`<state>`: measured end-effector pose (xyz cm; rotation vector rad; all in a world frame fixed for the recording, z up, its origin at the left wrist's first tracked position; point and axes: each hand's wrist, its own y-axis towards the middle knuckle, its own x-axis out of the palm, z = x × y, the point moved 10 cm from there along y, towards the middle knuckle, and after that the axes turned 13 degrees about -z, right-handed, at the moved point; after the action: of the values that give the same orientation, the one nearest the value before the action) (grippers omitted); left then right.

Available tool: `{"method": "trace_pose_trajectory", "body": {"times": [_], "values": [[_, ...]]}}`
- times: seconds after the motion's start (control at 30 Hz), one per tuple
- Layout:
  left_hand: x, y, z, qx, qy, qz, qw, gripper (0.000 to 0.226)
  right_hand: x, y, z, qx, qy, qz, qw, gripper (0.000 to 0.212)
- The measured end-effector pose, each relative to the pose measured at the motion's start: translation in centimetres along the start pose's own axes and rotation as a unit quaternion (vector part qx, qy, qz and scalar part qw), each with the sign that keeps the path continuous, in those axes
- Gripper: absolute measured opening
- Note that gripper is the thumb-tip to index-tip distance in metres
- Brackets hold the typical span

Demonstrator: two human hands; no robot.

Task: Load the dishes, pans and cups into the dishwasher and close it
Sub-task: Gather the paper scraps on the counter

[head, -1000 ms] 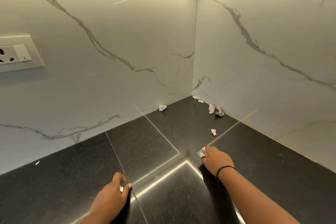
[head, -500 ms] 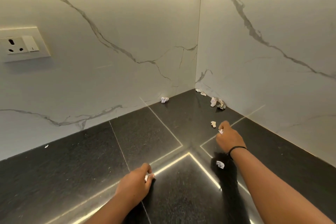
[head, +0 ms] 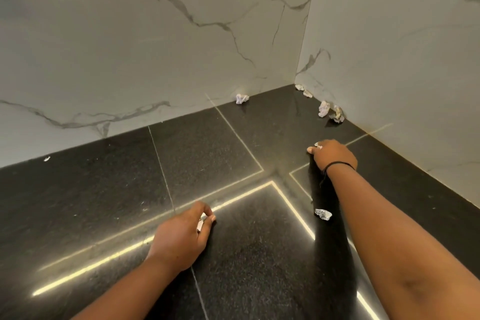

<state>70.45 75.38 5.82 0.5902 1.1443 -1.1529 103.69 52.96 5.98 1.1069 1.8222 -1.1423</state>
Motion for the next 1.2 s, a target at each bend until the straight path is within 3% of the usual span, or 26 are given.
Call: {"method": "trace_pose_trajectory", "body": {"times": [0.1, 0.4, 0.67, 0.9, 1.2], "values": [[0.0, 0.1, 0.0, 0.0, 0.006, 0.0, 1.0, 0.012, -0.3, -1.2, 0.0, -0.006, -0.023, 0.041, 0.999, 0.023], [-0.2, 0.1, 0.3, 0.014, 0.018, 0.001, 1.0, 0.015, 4.0, -13.9, 3.1, -0.071, -0.017, 0.001, 0.997, 0.024], [-0.2, 0.0, 0.6, 0.018, 0.019, 0.0, 1.0, 0.016, 7.8, -21.0, -3.0, -0.166, -0.171, 0.12, 0.964, 0.025], [-0.4, -0.9, 1.1, 0.031, 0.008, 0.014, 0.999, 0.018, 8.2, -21.4, -3.6, -0.123, -0.186, 0.039, 0.974, 0.044], [2.5, -9.7, 1.7, 0.102, -0.034, -0.028, 0.994, 0.017, 12.5, -32.4, -0.5, -0.051, -0.157, 0.038, 0.986, 0.046]]}}
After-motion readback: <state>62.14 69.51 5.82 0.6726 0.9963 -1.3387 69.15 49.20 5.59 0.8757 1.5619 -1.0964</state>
